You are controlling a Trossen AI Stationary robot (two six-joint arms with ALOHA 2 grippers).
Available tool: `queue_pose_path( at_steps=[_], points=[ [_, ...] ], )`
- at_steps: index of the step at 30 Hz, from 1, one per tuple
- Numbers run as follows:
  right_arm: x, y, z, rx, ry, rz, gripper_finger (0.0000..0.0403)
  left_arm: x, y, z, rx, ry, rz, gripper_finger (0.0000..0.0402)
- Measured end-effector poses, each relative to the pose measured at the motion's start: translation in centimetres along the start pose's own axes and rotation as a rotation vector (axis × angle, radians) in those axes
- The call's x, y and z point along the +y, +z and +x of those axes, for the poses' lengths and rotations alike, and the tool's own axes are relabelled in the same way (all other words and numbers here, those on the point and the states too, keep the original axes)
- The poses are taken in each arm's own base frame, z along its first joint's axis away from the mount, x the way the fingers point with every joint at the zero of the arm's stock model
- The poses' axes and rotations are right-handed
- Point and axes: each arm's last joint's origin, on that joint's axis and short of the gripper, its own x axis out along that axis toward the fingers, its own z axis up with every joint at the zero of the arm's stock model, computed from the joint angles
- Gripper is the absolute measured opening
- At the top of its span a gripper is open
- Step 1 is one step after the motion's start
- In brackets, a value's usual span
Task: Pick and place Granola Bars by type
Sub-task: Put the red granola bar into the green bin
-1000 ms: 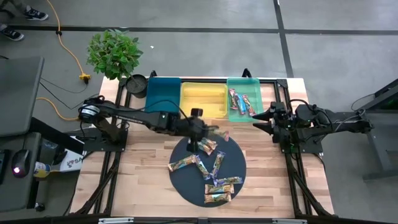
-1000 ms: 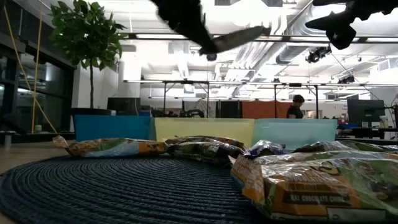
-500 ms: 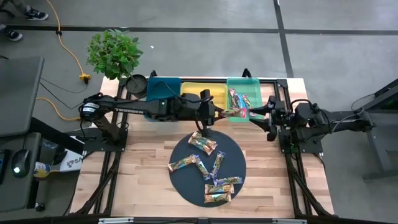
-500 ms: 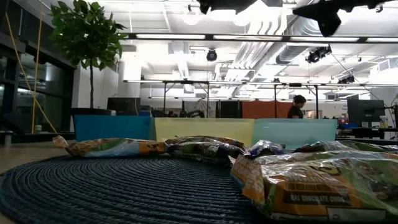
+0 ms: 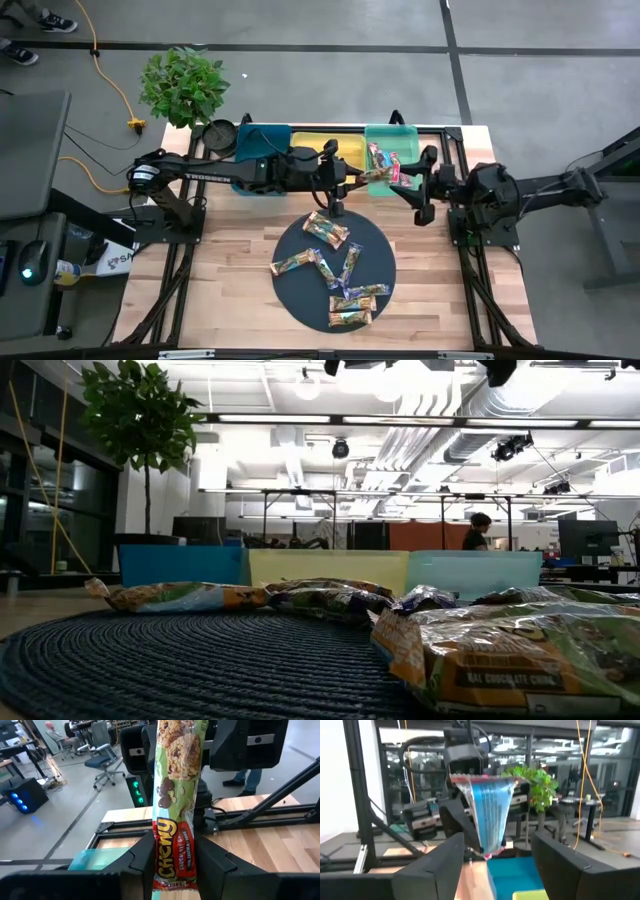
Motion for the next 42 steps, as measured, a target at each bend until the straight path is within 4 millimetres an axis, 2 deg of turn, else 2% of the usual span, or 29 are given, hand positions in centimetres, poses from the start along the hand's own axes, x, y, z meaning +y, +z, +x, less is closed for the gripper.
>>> queue_pose_path(
  at_steps=[7, 16, 23, 29, 42],
  points=[
    [0.3, 0.0, 1.2, -0.065, -0.004, -0.021, 0.0244, 0.0, 0.0, 0.0, -0.001, 0.0, -0.007, 0.0102],
    [0.7, 1.1, 3.2, -0.108, -0.009, -0.058, 0.0246, 0.0, 0.0, 0.0, -0.002, 0.0, -0.011, 0.0102],
    [0.4, 0.4, 4.5, -0.064, -0.03, -0.067, 0.0242, 0.0, 0.0, 0.0, -0.002, 0.0, -0.011, 0.0102],
    [0.2, 0.3, 4.9, -0.074, -0.021, -0.048, 0.0221, 0.0, 0.0, 0.0, 0.0, -0.001, -0.011, 0.0102],
    [0.3, 0.4, 4.9, -0.088, 0.006, -0.053, 0.0141, 0.0, 0.0, 0.0, 0.003, -0.001, -0.011, 0.0102]
  ],
)
